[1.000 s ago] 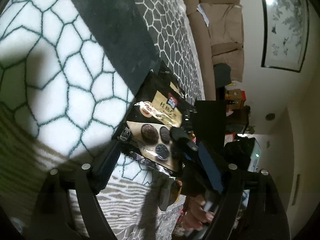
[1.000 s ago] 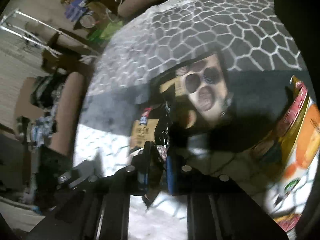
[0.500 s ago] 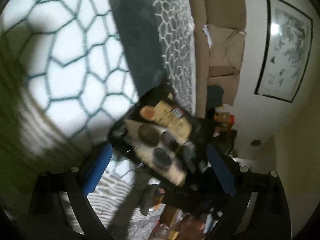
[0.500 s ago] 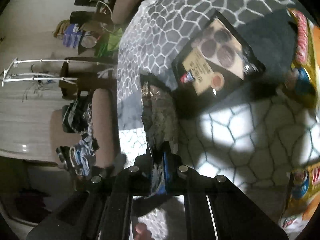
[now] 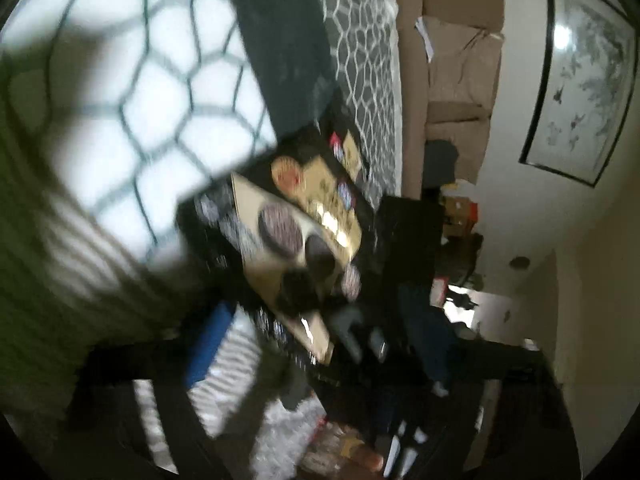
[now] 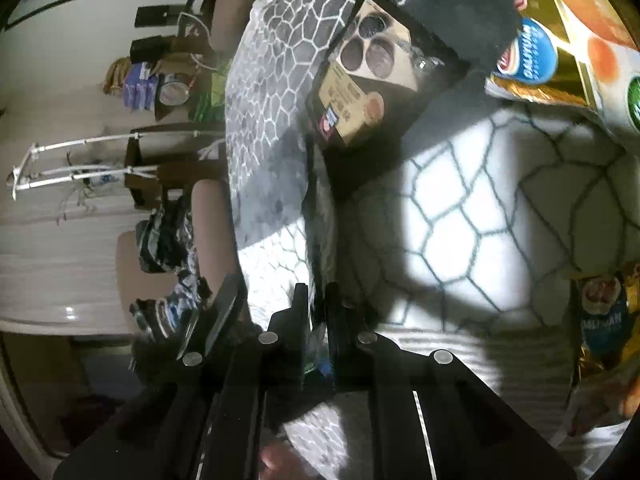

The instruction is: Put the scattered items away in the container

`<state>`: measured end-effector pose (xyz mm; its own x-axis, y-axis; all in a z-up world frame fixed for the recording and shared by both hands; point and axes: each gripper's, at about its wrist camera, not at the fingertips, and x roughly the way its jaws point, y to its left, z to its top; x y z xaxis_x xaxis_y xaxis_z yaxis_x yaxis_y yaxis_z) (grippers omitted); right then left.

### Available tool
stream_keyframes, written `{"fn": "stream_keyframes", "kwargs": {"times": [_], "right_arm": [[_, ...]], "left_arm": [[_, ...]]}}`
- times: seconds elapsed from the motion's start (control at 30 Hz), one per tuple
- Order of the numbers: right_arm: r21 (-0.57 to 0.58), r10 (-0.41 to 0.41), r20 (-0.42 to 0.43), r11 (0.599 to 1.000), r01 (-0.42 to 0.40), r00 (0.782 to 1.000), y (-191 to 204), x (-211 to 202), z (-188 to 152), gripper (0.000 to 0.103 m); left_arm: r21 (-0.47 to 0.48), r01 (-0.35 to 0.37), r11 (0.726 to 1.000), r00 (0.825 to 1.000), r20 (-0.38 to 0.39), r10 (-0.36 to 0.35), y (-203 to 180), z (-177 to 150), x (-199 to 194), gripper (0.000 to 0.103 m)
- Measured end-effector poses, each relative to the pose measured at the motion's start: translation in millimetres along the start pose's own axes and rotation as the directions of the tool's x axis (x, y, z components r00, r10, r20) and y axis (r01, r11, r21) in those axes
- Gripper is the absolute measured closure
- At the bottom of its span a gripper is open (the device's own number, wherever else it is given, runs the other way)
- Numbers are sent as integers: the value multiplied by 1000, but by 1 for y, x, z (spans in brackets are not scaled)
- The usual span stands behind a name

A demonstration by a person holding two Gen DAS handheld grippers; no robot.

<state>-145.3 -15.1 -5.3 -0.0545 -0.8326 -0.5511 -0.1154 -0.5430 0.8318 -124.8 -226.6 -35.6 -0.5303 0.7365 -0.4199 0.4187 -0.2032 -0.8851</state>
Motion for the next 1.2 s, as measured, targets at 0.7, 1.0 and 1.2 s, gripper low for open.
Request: {"fn": "stream_keyframes", "kwargs": {"times": [0.7,1.0,1.2], "right_arm": [[-54,-100,156,993,110,983,-11,-13,8,69],[-106,-90,221,988,116,971,0,-11,25,93],[-139,-52,190,987,79,980,12,-18,23,97]], "left_arm": [[-11,45,999,997,-57,-46,1,1,18,95],[-20,41,999,996,-80,-43,9,5,18,95],[-6,50,999,998,-26,-50,4,21,-14,35]]}}
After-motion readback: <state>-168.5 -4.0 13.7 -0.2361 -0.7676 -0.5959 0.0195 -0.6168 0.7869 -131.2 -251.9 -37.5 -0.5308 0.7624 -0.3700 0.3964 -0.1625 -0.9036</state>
